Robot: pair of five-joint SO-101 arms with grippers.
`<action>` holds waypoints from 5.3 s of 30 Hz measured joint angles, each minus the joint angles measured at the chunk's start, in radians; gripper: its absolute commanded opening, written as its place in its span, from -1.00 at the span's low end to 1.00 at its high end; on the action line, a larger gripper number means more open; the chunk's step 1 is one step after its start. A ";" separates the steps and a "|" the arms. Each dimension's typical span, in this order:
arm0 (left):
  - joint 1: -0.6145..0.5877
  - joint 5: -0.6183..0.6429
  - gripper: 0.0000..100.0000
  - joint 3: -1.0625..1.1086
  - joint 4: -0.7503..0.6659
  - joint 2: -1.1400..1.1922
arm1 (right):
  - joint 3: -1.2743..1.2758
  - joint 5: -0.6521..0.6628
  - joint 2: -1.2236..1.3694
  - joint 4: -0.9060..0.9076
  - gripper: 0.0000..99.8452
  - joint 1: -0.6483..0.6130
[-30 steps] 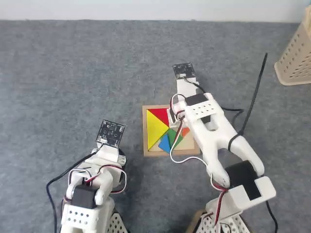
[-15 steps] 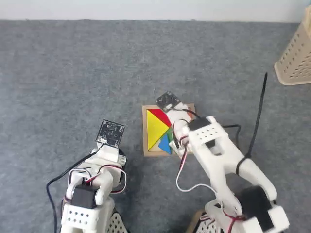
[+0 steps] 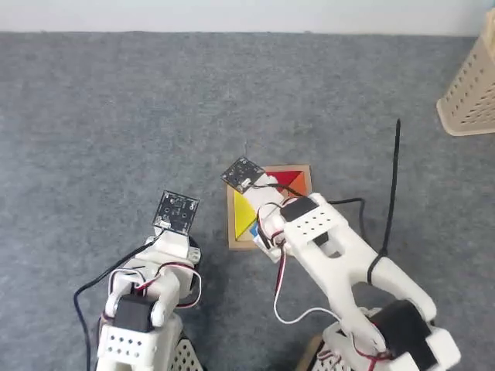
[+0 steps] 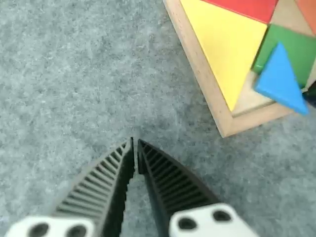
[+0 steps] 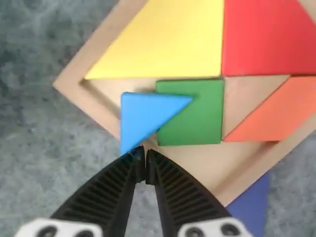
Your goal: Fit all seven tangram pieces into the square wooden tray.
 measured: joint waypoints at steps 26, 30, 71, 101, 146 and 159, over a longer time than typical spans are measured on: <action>0.000 0.000 -0.98 0.000 0.000 0.000 | -0.008 -0.077 0.000 -0.100 -0.99 -0.106; 0.000 0.000 -0.98 0.000 0.000 0.000 | -0.035 -0.080 -0.049 -0.054 -0.99 -0.092; 0.000 0.000 -0.98 0.000 0.000 0.000 | -0.018 0.209 0.055 0.147 -0.61 0.382; 0.000 0.000 -0.98 0.000 0.000 0.000 | -0.384 -0.345 0.080 0.411 -0.98 0.402; 0.000 0.000 -0.98 0.000 0.000 0.000 | -0.394 -0.543 0.153 0.226 -0.99 0.163; 0.000 0.000 -0.98 0.000 0.000 0.000 | -0.232 -0.316 0.141 -0.212 -0.99 0.287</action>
